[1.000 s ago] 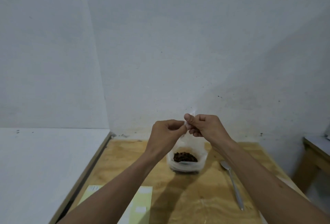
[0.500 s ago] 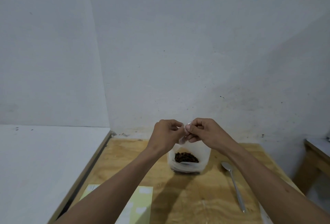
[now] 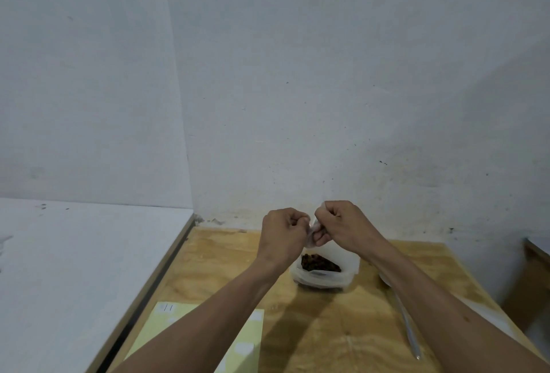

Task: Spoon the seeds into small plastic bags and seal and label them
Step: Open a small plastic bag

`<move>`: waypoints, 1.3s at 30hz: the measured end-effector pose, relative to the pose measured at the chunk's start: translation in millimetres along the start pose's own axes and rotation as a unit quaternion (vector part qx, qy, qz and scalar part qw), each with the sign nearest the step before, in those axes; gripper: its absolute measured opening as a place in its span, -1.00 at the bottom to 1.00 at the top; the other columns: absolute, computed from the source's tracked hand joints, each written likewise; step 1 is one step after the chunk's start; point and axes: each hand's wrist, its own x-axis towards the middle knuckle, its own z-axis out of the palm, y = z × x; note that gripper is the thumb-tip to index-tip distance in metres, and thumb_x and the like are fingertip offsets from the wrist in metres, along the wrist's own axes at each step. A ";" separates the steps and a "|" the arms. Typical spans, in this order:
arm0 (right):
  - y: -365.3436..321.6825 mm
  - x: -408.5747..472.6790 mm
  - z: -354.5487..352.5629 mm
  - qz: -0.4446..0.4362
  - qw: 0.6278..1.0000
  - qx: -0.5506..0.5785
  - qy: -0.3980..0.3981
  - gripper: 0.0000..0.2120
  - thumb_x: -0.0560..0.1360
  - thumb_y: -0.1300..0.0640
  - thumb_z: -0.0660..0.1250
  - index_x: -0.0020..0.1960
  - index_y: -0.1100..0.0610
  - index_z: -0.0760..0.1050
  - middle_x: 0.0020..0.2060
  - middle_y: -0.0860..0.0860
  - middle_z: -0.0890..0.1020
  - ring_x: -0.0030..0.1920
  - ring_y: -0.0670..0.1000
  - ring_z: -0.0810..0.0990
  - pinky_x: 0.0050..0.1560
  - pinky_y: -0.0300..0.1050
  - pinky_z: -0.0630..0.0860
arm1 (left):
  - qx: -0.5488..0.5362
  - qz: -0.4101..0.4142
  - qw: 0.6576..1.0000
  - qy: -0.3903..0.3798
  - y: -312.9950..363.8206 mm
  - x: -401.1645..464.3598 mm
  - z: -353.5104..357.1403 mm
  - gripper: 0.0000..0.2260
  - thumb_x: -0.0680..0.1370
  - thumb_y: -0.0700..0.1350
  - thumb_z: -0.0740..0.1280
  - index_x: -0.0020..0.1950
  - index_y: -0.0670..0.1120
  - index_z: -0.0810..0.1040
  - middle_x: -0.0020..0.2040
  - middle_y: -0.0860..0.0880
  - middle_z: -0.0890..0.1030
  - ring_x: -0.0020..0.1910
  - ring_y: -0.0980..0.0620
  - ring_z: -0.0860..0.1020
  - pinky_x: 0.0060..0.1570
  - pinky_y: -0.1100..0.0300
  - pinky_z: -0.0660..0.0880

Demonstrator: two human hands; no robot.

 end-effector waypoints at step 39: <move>-15.3 4.0 -26.6 0.031 0.997 0.072 0.006 -0.64 0.52 0.16 0.42 -0.36 0.35 0.49 -0.45 0.10 0.51 -0.42 -0.01 0.56 -0.06 0.09 0.63 | 0.095 0.088 0.969 -0.212 8.2 18.5 -40.0 0.10 0.33 0.22 0.61 0.64 0.25 -0.09 0.59 0.31 0.03 0.52 0.30 0.04 0.39 0.22 0.12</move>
